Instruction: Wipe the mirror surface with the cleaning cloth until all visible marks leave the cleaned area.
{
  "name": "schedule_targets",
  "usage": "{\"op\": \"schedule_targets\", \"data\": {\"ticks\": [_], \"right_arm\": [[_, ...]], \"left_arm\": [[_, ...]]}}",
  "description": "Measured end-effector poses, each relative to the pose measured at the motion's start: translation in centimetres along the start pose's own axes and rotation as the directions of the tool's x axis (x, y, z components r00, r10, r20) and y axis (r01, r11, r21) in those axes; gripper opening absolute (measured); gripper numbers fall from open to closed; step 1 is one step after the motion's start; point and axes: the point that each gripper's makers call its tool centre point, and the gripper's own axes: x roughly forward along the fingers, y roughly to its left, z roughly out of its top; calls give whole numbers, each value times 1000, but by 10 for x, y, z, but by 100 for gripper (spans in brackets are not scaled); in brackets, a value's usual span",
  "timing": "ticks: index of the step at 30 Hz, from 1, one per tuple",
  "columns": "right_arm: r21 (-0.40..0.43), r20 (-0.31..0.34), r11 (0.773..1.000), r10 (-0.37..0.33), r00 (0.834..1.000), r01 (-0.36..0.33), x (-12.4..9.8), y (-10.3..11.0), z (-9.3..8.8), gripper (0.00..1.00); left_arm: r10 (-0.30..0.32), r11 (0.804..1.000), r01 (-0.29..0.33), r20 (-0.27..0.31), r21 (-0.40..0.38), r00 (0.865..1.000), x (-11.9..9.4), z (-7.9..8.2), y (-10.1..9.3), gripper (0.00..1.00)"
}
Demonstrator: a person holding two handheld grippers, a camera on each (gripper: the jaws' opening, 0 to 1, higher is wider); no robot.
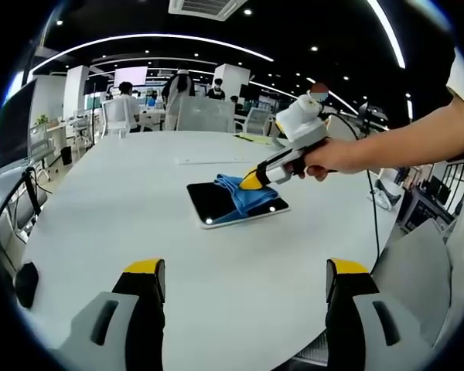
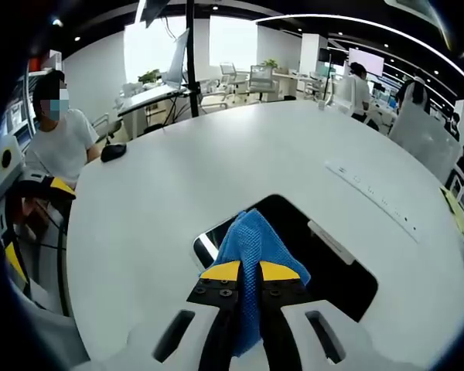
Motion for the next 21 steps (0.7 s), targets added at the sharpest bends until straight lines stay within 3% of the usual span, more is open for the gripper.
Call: {"op": "schedule_targets", "data": {"ticks": [21], "right_arm": [[51, -2, 997, -51, 999, 51, -31, -25, -31, 3]], "left_arm": [[-23, 999, 23, -11, 26, 1000, 9, 2, -10, 88]]}}
